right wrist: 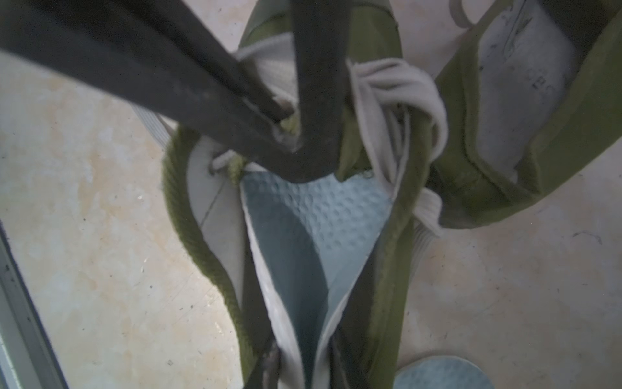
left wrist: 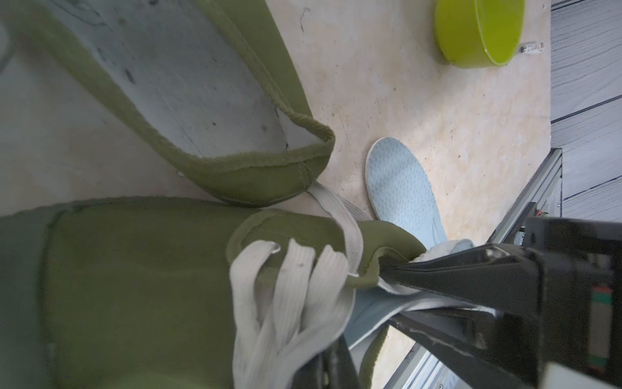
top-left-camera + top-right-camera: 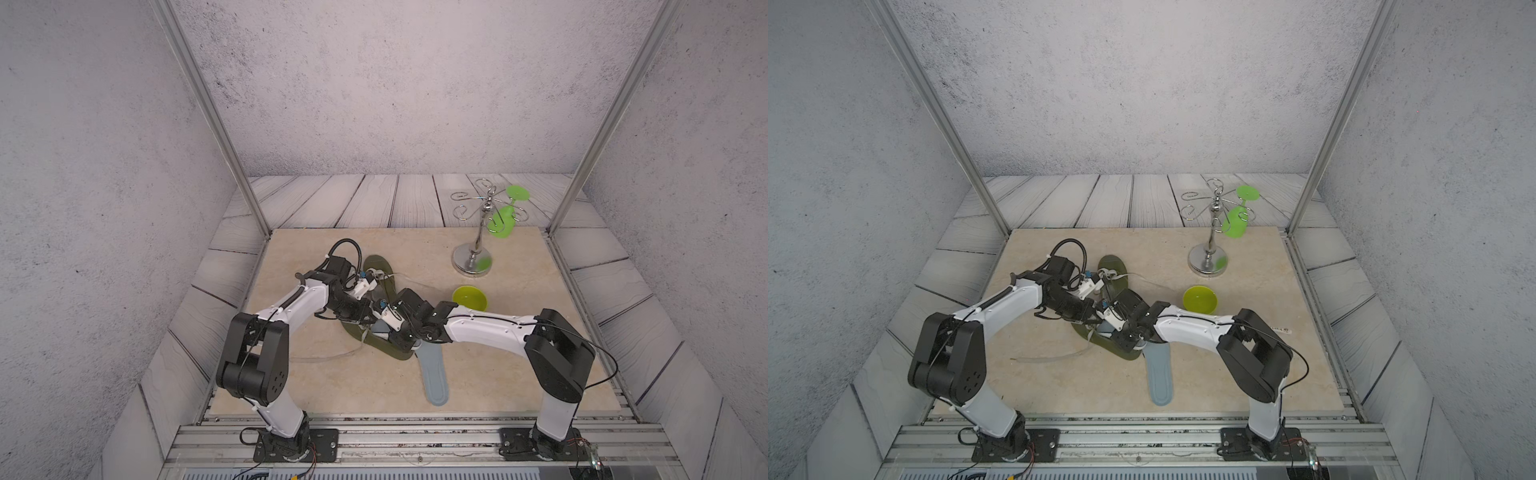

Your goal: Insert the insole into the shoe

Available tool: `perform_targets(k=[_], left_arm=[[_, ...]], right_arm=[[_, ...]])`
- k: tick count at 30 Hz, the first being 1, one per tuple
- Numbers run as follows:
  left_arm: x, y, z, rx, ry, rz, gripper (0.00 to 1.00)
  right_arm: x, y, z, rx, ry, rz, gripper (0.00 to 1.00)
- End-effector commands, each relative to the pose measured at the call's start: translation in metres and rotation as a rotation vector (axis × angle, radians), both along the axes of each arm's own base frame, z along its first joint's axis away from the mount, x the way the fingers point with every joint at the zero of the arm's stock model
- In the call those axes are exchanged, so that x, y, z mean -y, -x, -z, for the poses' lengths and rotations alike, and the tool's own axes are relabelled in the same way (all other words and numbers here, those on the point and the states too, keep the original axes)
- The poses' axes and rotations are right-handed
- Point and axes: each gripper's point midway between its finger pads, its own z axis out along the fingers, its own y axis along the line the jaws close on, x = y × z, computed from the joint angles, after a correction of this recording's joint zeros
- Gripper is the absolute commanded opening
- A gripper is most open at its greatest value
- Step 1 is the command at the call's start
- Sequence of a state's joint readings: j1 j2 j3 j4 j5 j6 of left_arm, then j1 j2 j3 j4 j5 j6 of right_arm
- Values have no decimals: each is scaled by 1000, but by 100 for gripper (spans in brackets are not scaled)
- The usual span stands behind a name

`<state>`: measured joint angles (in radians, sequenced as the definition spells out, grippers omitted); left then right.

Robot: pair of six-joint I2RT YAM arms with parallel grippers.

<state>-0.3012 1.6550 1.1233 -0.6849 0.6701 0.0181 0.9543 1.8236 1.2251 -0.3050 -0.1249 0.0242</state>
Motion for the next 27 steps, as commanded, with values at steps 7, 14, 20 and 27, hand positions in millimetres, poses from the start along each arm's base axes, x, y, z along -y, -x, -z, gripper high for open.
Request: perform_targets(k=[7, 14, 20, 27], left_arm=[[14, 6, -9, -50, 155, 33, 0], [13, 7, -2, -87, 170, 30, 0], [13, 9, -1, -93, 179, 27, 0], [14, 8, 2, -109, 192, 19, 0]], right_arm=[[-28, -16, -34, 141, -184, -30, 25], [-32, -20, -33, 143, -193, -25, 25], [-36, -21, -26, 145, -204, -28, 25], [-44, -30, -24, 139, -195, -4, 25]])
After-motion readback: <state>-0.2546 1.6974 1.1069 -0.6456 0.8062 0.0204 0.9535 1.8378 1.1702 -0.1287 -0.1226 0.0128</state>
